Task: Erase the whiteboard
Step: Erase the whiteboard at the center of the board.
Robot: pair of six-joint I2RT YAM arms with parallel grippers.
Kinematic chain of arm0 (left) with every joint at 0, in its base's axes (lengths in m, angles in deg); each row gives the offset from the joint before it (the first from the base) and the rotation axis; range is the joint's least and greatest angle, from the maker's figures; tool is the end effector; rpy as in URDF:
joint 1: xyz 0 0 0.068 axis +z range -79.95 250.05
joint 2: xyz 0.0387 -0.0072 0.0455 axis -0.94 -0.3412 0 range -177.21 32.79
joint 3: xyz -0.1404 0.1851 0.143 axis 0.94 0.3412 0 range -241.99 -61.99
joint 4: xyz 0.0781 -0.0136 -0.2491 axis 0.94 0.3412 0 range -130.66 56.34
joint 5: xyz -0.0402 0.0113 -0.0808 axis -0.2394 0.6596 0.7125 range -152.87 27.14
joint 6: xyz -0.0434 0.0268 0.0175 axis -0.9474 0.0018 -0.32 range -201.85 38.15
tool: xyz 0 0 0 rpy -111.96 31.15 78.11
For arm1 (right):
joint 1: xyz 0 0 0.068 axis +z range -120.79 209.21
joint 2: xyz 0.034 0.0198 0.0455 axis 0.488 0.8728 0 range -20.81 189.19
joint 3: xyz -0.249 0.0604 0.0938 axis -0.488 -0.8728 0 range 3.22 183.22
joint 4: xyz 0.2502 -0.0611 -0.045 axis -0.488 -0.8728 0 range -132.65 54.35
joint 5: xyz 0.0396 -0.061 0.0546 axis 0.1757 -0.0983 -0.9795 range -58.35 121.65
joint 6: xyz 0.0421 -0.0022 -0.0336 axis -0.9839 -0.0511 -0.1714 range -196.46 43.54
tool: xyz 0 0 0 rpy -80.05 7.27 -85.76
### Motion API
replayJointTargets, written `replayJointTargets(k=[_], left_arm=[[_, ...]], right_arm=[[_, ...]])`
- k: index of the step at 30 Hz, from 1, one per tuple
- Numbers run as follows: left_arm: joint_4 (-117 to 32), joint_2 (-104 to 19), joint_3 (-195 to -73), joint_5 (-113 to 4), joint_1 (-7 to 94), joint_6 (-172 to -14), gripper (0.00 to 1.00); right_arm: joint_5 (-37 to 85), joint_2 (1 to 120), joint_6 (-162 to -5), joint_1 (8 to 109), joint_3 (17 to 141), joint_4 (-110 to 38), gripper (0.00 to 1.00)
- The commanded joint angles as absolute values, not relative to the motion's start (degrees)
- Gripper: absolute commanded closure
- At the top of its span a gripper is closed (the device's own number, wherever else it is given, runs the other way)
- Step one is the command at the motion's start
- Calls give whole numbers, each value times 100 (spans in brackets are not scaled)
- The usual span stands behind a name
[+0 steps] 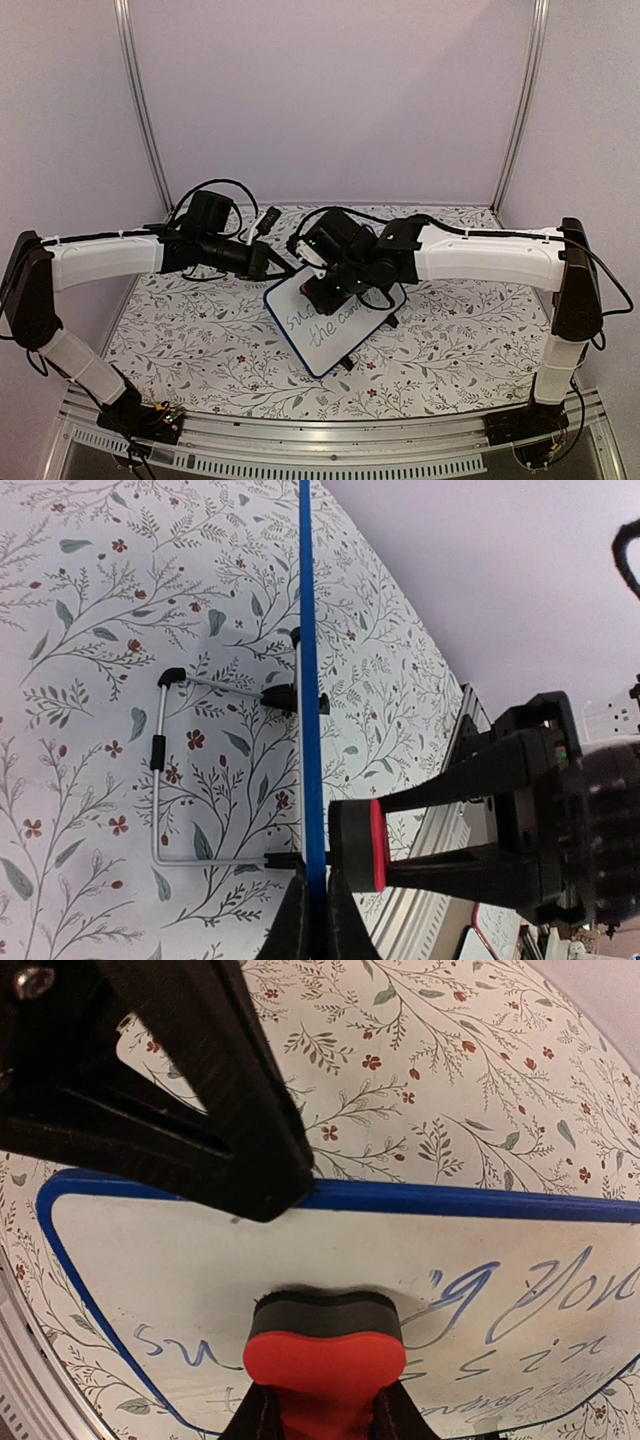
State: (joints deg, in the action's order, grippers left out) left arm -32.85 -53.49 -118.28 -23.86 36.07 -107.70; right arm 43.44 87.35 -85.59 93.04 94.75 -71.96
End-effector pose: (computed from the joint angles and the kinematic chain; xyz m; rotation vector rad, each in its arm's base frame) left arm 0.2573 -0.2005 0.2442 0.5744 2.3188 -1.2975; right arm 0.1918 0.3735 0.2649 -1.0670 2.2500 0.2892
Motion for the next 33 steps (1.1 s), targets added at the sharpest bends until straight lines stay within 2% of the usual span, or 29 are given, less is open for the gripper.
replayJointTargets(k=[1,13,25,33], left_arm=[[-3493,-5413,-11797,-2208,3604,-10723,97],[-3503,-5399,-11795,-2191,3595,-10734,97],[-3521,-5384,-11780,-2187,3568,-10739,97],[-3516,-5365,-11780,-2182,3568,-10734,97]], right_arm=[[4181,8852,-8396,9553,9523,-7172,82],[4539,8809,-8618,9610,9157,-7171,81],[4938,9318,-8438,9560,10229,-7410,81],[5023,9114,-8462,9419,9995,-7449,81]])
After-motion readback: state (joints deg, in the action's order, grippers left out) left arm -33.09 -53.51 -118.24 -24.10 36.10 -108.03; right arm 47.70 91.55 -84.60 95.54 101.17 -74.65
